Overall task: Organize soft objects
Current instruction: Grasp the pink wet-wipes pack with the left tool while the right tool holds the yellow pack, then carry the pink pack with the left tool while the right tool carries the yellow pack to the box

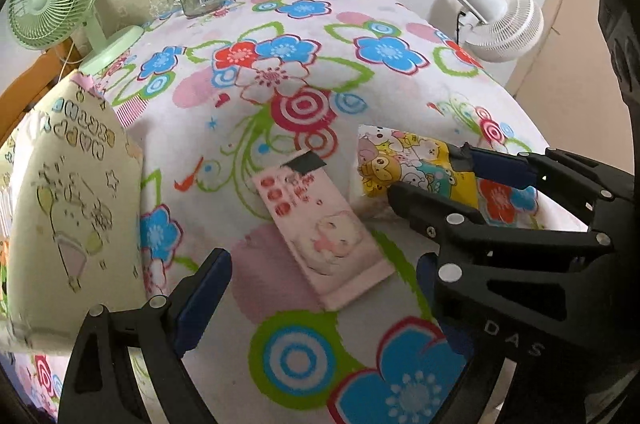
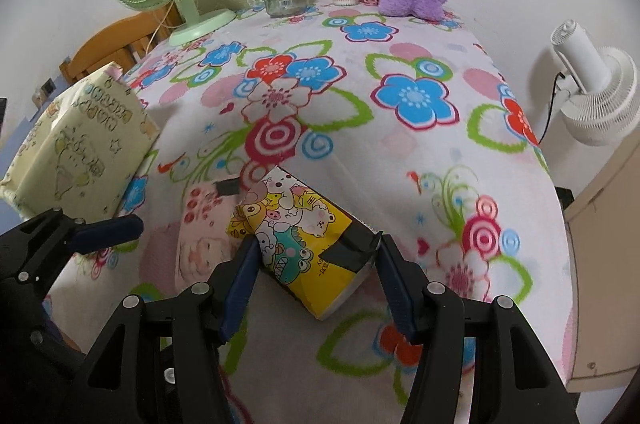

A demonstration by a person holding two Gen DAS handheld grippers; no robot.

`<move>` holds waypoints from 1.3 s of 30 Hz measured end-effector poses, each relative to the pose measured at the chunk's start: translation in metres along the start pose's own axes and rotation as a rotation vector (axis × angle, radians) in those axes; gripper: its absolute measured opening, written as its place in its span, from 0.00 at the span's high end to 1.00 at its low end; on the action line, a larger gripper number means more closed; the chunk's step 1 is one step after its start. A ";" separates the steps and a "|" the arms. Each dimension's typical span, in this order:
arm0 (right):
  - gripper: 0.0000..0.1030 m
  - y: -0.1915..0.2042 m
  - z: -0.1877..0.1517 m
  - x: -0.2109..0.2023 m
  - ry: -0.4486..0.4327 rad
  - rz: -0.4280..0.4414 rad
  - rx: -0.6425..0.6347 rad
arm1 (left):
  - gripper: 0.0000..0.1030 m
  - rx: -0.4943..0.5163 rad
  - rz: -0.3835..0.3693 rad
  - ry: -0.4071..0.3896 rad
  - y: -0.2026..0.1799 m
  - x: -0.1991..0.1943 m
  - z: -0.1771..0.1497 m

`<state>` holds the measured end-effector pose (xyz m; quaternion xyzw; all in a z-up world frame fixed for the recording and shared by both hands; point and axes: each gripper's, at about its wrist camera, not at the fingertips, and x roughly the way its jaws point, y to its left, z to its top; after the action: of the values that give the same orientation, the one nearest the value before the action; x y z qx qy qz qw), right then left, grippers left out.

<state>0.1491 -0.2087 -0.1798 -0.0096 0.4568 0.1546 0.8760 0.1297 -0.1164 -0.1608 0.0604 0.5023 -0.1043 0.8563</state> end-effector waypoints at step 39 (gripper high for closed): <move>0.41 0.011 0.001 -0.040 -0.099 -0.047 0.095 | 0.63 0.018 -0.003 -0.121 0.000 -0.029 0.005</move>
<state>0.1260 -0.2084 -0.1458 0.0288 0.4195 0.1124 0.9003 0.1199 -0.1139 -0.1331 0.0611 0.4485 -0.1137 0.8844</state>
